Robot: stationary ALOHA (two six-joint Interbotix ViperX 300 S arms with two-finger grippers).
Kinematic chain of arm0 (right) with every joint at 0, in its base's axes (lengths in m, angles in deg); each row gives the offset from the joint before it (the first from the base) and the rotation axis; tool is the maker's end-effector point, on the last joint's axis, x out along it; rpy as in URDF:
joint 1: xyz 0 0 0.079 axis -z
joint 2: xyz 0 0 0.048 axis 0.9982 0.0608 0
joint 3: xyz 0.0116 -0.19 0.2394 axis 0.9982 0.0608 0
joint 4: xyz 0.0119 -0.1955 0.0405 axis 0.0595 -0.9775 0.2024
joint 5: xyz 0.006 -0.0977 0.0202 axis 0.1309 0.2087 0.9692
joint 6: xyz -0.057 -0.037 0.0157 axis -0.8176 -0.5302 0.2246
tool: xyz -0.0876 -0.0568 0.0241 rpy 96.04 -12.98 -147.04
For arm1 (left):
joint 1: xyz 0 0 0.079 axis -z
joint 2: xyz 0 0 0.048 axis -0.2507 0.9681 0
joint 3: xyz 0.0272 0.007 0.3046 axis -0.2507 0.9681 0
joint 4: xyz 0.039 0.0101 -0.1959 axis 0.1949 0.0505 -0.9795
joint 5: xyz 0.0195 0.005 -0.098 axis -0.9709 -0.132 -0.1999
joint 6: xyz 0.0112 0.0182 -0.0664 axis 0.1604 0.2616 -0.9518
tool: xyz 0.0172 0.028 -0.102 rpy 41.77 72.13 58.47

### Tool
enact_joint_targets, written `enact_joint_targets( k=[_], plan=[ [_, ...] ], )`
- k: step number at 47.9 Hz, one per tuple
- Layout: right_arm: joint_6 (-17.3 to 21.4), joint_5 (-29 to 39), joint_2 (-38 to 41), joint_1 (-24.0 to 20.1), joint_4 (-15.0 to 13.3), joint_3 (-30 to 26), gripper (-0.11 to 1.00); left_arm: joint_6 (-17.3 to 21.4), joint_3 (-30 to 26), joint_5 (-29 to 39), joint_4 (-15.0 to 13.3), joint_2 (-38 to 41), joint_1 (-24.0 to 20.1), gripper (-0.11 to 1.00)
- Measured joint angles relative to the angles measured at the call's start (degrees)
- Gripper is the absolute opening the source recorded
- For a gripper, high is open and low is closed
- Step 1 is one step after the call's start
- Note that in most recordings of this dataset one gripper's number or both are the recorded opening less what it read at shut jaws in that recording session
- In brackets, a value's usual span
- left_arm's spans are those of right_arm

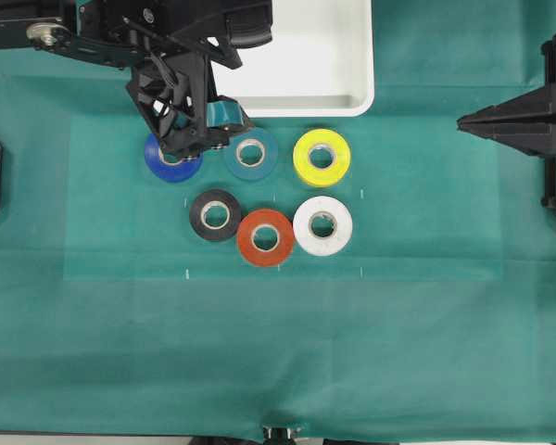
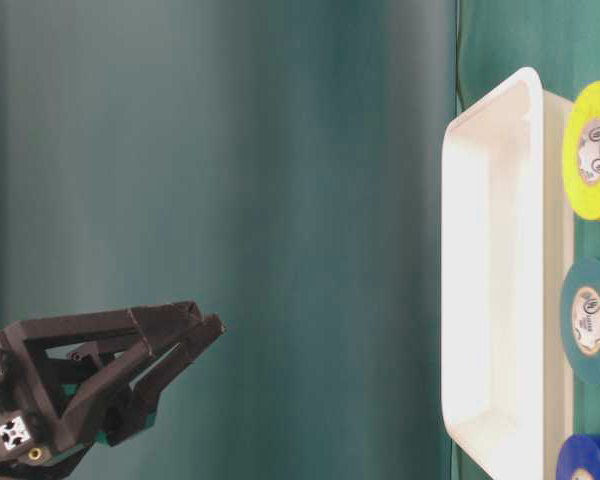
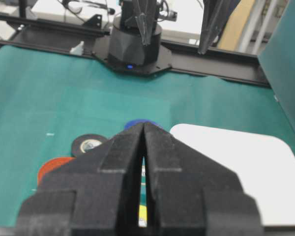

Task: Pick up the tape from a random location and place it into the white case.
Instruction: 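Move the open left gripper rightward above the teal tape roll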

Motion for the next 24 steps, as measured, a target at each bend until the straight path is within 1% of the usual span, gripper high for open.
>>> enact_joint_targets(
  k=[12, 15, 24],
  plan=[
    [0.00, 0.09, 0.00, 0.00, 0.00, 0.00, 0.00, -1.67, 0.26, -0.18, 0.00, 0.35, 0.18, 0.96],
    [0.00, 0.09, 0.09, 0.00, 0.00, 0.00, 0.00, -3.16, 0.26, -0.18, 0.00, 0.35, 0.09, 0.96],
    [0.00, 0.00, 0.62, 0.00, 0.00, 0.00, 0.00, -10.28, 0.26, -0.18, -0.09, 0.44, 0.09, 0.96]
  ],
)
